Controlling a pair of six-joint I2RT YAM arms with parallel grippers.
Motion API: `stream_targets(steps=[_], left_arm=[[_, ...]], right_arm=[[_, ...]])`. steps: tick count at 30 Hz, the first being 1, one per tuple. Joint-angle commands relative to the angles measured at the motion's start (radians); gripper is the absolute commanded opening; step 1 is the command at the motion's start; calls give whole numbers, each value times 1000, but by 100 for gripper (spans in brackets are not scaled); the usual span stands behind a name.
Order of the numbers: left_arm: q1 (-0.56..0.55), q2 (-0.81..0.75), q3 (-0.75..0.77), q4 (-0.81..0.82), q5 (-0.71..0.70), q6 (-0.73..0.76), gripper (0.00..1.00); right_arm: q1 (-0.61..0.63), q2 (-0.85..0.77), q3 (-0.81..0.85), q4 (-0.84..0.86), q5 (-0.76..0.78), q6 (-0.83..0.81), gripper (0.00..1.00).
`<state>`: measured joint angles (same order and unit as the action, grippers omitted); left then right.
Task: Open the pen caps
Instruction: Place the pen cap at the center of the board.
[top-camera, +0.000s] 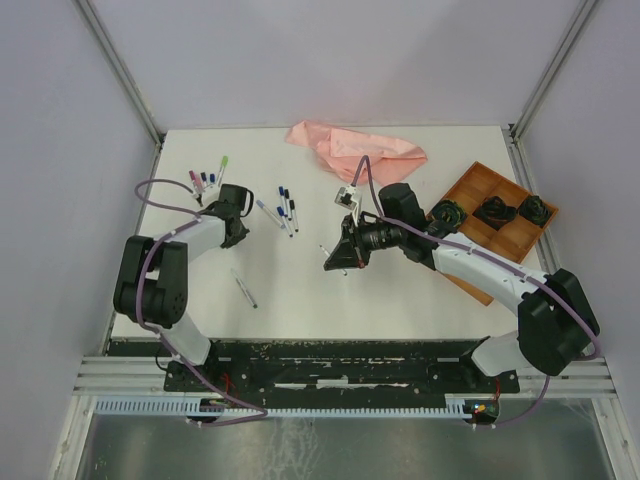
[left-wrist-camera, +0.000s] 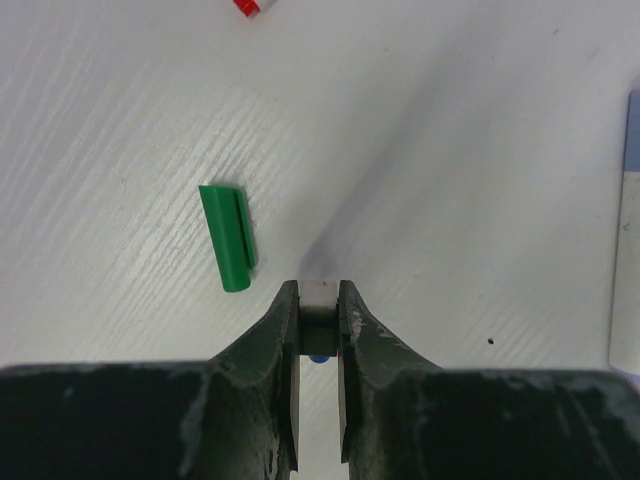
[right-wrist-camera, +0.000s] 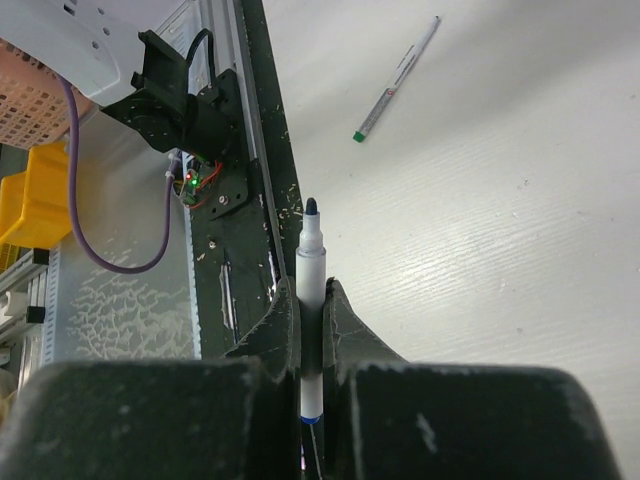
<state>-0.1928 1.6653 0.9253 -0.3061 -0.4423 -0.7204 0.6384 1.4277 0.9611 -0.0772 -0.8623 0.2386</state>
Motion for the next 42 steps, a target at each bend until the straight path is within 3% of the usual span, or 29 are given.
stream_targets(steps=[1,15,22,42], left_arm=[[15,29,66,6,-62,24,3],[68,120,139,-24,-54,18,4],[72,130,134,-25,-52,7,18],[80,98,122,-16,-38,6,28]], right_arm=[[-6,-21,39,14,3,-15,0],[-6,-20,39,15,-3,-15,0],[-6,-20,39,14,-4,-15,0],[-6,-24,41,16,-7,-14,0]])
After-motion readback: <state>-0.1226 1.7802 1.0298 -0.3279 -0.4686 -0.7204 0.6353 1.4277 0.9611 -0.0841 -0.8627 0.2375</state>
